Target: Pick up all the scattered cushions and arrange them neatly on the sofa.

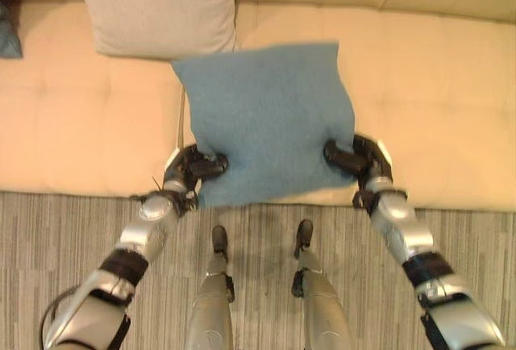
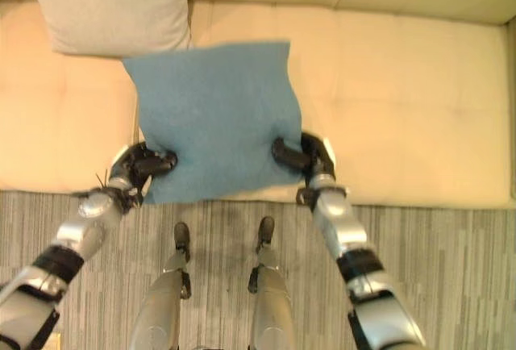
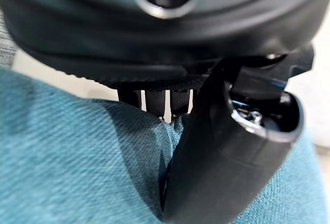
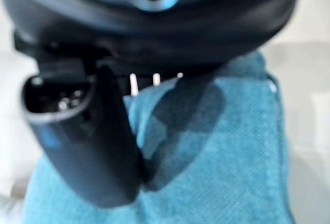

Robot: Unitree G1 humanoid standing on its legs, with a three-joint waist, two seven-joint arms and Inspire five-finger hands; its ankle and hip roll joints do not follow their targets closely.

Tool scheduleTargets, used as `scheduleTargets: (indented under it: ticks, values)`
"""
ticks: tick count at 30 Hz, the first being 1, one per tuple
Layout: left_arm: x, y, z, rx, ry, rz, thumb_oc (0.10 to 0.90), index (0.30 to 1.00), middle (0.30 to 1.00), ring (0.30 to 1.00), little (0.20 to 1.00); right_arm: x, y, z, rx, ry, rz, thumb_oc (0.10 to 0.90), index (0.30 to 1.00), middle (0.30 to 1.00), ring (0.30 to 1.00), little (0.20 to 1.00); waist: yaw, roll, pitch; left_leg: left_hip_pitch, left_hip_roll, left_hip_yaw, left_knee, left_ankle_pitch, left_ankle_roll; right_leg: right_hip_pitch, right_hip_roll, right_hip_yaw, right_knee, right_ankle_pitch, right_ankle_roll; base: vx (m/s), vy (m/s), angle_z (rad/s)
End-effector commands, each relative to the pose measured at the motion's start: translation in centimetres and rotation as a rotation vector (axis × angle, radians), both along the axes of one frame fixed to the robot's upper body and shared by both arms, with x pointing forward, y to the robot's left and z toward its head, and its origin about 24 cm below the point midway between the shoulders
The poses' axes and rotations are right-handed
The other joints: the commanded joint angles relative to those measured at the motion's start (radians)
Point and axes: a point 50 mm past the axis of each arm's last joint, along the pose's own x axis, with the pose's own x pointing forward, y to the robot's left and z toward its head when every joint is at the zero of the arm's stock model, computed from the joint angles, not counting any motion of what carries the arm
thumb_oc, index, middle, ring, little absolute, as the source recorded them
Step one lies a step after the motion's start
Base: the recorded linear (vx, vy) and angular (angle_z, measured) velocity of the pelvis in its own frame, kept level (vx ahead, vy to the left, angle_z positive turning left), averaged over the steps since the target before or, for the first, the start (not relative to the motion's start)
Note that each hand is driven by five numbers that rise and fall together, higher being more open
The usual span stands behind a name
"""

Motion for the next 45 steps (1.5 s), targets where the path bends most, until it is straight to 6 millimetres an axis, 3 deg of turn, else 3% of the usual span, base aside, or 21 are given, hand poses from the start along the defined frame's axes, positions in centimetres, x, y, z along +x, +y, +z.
scheduleTargets:
  ticks: [1, 8, 12, 15, 17, 19, 24, 26, 28, 29, 30, 31, 33, 36, 38, 39, 40, 41, 42, 44, 45]
  values:
    - [-0.4, -8.4, 6.6, -0.203, -0.368, -0.295, 0.400, 0.300, 0.300, 0.300, 0.300, -1.3, 6.7, 5.3, 0.079, -0.324, 0.320, 0.400, 0.300, 0.300, 0.300, 0.300, -0.031, 0.027, -0.157, -0.042, 0.001, -0.029, 0.125, -0.126, 0.004, 0.043, -0.053, 0.028, 0.065, -0.119, 0.091, 0.08, 0.044, -0.27]
    - [-3.4, -8.2, 4.5, -0.262, -0.325, -0.337, 0.400, 0.300, 0.300, 0.300, 0.300, -4.6, 4.9, 4.0, -0.041, -0.309, 0.327, 0.400, 0.300, 0.300, 0.300, 0.300, -0.078, 0.045, -0.264, 0.122, -0.010, 0.044, 0.087, -0.160, 0.023, 0.123, -0.052, 0.072, 0.048, -0.101, 0.122, 0.07, 0.055, -0.25]
    - [-3.8, -8.3, 3.7, -0.280, -0.295, -0.339, 0.400, 0.300, 0.300, 0.300, 0.300, -5.1, 4.6, 3.8, -0.049, -0.304, 0.315, 0.400, 0.300, 0.300, 0.300, 0.300, -0.087, 0.057, -0.274, 0.144, -0.009, 0.064, 0.055, -0.140, 0.023, 0.111, -0.042, 0.089, 0.077, -0.086, 0.132, -0.04, -0.022, -0.34]
    - [-4.1, -8.1, 3.3, -0.248, -0.277, -0.365, 0.400, 0.300, 0.300, 0.300, 0.300, -5.7, 3.7, 3.8, -0.111, -0.314, 0.283, 0.400, 0.300, 0.300, 0.300, 0.300, -0.098, 0.078, -0.283, 0.150, 0.016, 0.061, 0.060, -0.127, 0.031, 0.158, 0.003, 0.137, 0.212, -0.202, 0.094, -0.12, -0.142, -0.10]
    - [-4.3, -8.1, 3.3, -0.245, -0.276, -0.375, 0.400, 0.300, 0.300, 0.300, 0.300, -5.9, 3.5, 3.8, -0.122, -0.314, 0.274, 0.400, 0.300, 0.300, 0.300, 0.300, -0.095, 0.081, -0.300, 0.145, 0.021, 0.061, 0.062, -0.119, 0.028, 0.179, 0.010, 0.150, 0.225, -0.211, 0.090, -0.06, -0.201, -0.11]
    - [-4.7, -8.6, 2.8, -0.260, -0.253, -0.396, 0.400, 0.300, 0.300, 0.300, 0.300, -6.4, 3.5, 3.6, -0.113, -0.311, 0.270, 0.400, 0.300, 0.300, 0.300, 0.300, -0.086, 0.080, -0.328, 0.136, 0.056, 0.038, 0.062, -0.083, 0.008, 0.240, 0.059, 0.189, 0.212, -0.299, 0.055, -0.12, -0.354, -0.05]
    - [-4.9, -8.3, 2.4, -0.246, -0.239, -0.374, 0.400, 0.300, 0.300, 0.300, 0.300, -7.0, 3.1, 3.7, -0.136, -0.319, 0.275, 0.400, 0.300, 0.300, 0.300, 0.300, -0.086, 0.078, -0.337, 0.087, 0.131, -0.009, 0.061, 0.006, -0.025, 0.228, 0.139, 0.183, 0.186, -0.316, 0.007, -0.18, -0.294, -0.04]
    - [-4.9, -8.4, 2.6, -0.258, -0.248, -0.375, 0.400, 0.300, 0.300, 0.300, 0.300, -7.0, 2.7, 4.1, -0.138, -0.331, 0.269, 0.400, 0.300, 0.300, 0.300, 0.300, -0.088, 0.060, -0.323, 0.064, 0.095, -0.058, 0.142, -0.042, -0.007, 0.215, 0.142, 0.175, 0.185, -0.295, -0.005, -0.28, -0.226, -0.04]
    - [-5.0, -8.9, 2.3, -0.266, -0.236, -0.389, 0.400, 0.300, 0.300, 0.300, 0.300, -7.2, 2.3, 3.7, -0.146, -0.313, 0.259, 0.400, 0.300, 0.300, 0.300, 0.300, -0.104, 0.040, -0.324, 0.087, 0.050, -0.041, 0.216, -0.134, 0.014, 0.209, 0.131, 0.161, 0.166, -0.265, -0.007, -0.21, -0.162, -0.07]
    - [-4.9, -8.9, 2.3, -0.266, -0.237, -0.389, 0.400, 0.300, 0.300, 0.300, 0.300, -7.2, 2.3, 3.7, -0.146, -0.314, 0.259, 0.400, 0.300, 0.300, 0.300, 0.300, -0.104, 0.040, -0.326, 0.084, 0.050, -0.042, 0.214, -0.130, 0.014, 0.207, 0.131, 0.161, 0.163, -0.262, -0.007, -0.24, -0.141, 0.11]
    - [-5.1, -9.0, 1.8, -0.255, -0.224, -0.391, 0.400, 0.300, 0.300, 0.300, 0.300, -7.4, 1.9, 3.1, -0.156, -0.285, 0.255, 0.400, 0.300, 0.300, 0.300, 0.300, -0.113, 0.046, -0.351, 0.152, -0.041, -0.058, 0.275, -0.228, 0.032, 0.188, 0.147, 0.170, 0.127, -0.221, -0.002, -0.21, -0.083, -0.02]
    - [-5.2, -9.0, 1.7, -0.253, -0.224, -0.389, 0.400, 0.300, 0.300, 0.300, 0.300, -7.4, 1.9, 2.9, -0.152, -0.275, 0.258, 0.400, 0.300, 0.300, 0.300, 0.300, -0.110, 0.056, -0.352, 0.183, -0.092, -0.101, 0.285, -0.249, 0.034, 0.172, 0.163, 0.179, 0.129, -0.204, 0.003, -0.29, -0.082, -0.41]
    - [-5.1, -9.3, 1.9, -0.256, -0.234, -0.396, 0.400, 0.300, 0.300, 0.300, 0.300, -7.5, 1.9, 2.8, -0.151, -0.268, 0.258, 0.400, 0.300, 0.300, 0.300, 0.300, -0.133, 0.072, -0.361, 0.246, -0.144, -0.129, 0.213, -0.305, 0.057, 0.135, 0.184, 0.192, 0.121, -0.171, 0.018, -0.22, 0.028, -0.80]
    - [-5.0, -9.9, 1.8, -0.272, -0.228, -0.400, 0.400, 0.300, 0.300, 0.300, 0.300, -7.7, 1.2, 2.6, -0.170, -0.263, 0.222, 0.400, 0.300, 0.300, 0.300, 0.300, -0.158, 0.074, -0.371, 0.259, -0.174, -0.135, 0.129, -0.306, 0.084, 0.083, 0.186, 0.205, 0.111, -0.110, 0.049, -0.21, 0.074, -0.17]
    - [-4.5, -9.9, 1.9, -0.250, -0.233, -0.383, 0.400, 0.300, 0.300, 0.300, 0.300, -7.7, 0.9, 2.5, -0.167, -0.261, 0.188, 0.400, 0.300, 0.300, 0.300, 0.300, -0.170, 0.055, -0.359, 0.248, -0.176, -0.094, 0.087, -0.283, 0.096, 0.032, 0.172, 0.180, 0.099, -0.052, 0.089, -0.25, 0.037, -0.37]
    - [-4.5, -9.9, 1.9, -0.249, -0.233, -0.383, 0.400, 0.300, 0.300, 0.300, 0.300, -7.7, 0.9, 2.5, -0.167, -0.262, 0.187, 0.400, 0.300, 0.300, 0.300, 0.300, -0.169, 0.054, -0.359, 0.247, -0.176, -0.092, 0.087, -0.283, 0.096, 0.031, 0.172, 0.181, 0.100, -0.051, 0.089, -0.18, -0.022, -0.49]
    - [-4.2, -9.6, 2.1, -0.240, -0.240, -0.370, 0.400, 0.300, 0.300, 0.300, 0.300, -7.5, 1.1, 2.7, -0.173, -0.272, 0.184, 0.400, 0.300, 0.300, 0.300, 0.300, -0.161, 0.053, -0.348, 0.237, -0.164, -0.066, 0.081, -0.273, 0.097, 0.024, 0.159, 0.128, 0.099, -0.068, 0.091, -0.25, -0.059, -0.64]
    - [-4.1, -9.2, 2.0, -0.219, -0.238, -0.354, 0.400, 0.300, 0.300, 0.300, 0.300, -7.4, 1.4, 2.7, -0.179, -0.277, 0.189, 0.400, 0.300, 0.300, 0.300, 0.300, -0.136, 0.065, -0.332, 0.228, -0.127, -0.003, 0.066, -0.255, 0.089, 0.041, 0.093, -0.037, 0.127, -0.131, 0.065, -0.25, -0.062, -0.48]
    - [-4.1, -9.2, 2.0, -0.218, -0.238, -0.354, 0.400, 0.300, 0.300, 0.300, 0.300, -7.4, 1.4, 2.8, -0.178, -0.278, 0.189, 0.400, 0.300, 0.300, 0.300, 0.300, -0.138, 0.063, -0.333, 0.226, -0.130, -0.004, 0.064, -0.250, 0.089, 0.039, 0.090, -0.038, 0.126, -0.128, 0.065, -0.21, -0.058, -0.97]
    - [-4.1, -8.9, 1.7, -0.208, -0.224, -0.336, 0.400, 0.300, 0.300, 0.300, 0.300, -7.4, 1.7, 2.8, -0.179, -0.281, 0.195, 0.400, 0.300, 0.300, 0.300, 0.300, -0.124, 0.078, -0.329, 0.241, -0.098, 0.057, 0.039, -0.231, 0.085, 0.068, 0.036, -0.140, 0.169, -0.170, 0.039, -0.11, -0.047, -1.41]
    - [-4.1, -8.8, 1.5, -0.204, -0.217, -0.332, 0.400, 0.300, 0.300, 0.300, 0.300, -7.3, 1.8, 2.8, -0.174, -0.279, 0.195, 0.400, 0.300, 0.300, 0.300, 0.300, -0.122, 0.083, -0.332, 0.247, -0.087, 0.079, 0.031, -0.228, 0.085, 0.080, 0.019, -0.155, 0.181, -0.178, 0.035, -0.10, -0.088, -1.17]
